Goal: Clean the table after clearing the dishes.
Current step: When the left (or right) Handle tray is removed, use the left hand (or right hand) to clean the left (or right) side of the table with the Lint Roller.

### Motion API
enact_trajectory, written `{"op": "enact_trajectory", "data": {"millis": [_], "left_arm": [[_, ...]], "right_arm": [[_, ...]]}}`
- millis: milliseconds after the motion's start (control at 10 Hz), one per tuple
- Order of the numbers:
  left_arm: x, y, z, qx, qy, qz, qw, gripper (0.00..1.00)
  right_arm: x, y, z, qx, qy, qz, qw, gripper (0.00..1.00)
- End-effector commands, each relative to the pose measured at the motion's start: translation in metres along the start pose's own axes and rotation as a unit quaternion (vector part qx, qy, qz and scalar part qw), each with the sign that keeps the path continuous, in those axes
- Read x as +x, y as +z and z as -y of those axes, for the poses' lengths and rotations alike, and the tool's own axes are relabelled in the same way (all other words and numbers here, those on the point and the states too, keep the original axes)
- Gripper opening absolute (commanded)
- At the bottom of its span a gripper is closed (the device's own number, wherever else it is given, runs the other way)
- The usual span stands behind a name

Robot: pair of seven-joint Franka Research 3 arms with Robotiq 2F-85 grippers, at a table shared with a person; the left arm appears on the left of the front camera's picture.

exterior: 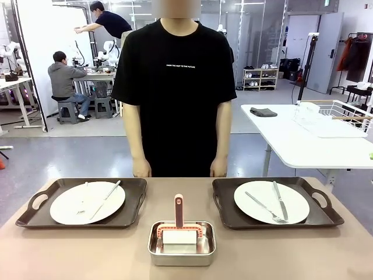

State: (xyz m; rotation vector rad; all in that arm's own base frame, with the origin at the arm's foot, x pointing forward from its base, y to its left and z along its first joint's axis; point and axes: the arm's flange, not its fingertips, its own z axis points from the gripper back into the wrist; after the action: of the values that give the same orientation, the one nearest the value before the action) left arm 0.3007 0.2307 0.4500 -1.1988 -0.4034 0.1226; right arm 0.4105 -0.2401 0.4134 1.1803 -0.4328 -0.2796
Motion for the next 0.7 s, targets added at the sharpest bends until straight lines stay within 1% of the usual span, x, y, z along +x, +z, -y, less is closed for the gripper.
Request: {"op": "enact_trajectory", "data": {"millis": [0,200,400,600], "left_arm": [[-0.002,0.012,0.006,0.019,0.017,0.008,1.000,1.00],[-0.007,0.024,0.006,0.029,0.021,0.006,0.999,1.00],[-0.006,0.031,0.007,0.034,0.023,0.004,0.999,1.00],[-0.005,0.029,0.005,0.041,0.024,0.005,0.999,1.00]], "right_arm": [[-0.009,0.019,0.014,0.014,0.005,0.009,1.000,1.00],[-0.017,0.032,0.023,0.012,0.004,-0.002,1.000,1.00],[-0.018,0.034,0.028,0.019,-0.001,-0.001,1.000,1.00],[-0.017,0.032,0.032,0.014,-0.008,0.001,1.000,1.00]]}}
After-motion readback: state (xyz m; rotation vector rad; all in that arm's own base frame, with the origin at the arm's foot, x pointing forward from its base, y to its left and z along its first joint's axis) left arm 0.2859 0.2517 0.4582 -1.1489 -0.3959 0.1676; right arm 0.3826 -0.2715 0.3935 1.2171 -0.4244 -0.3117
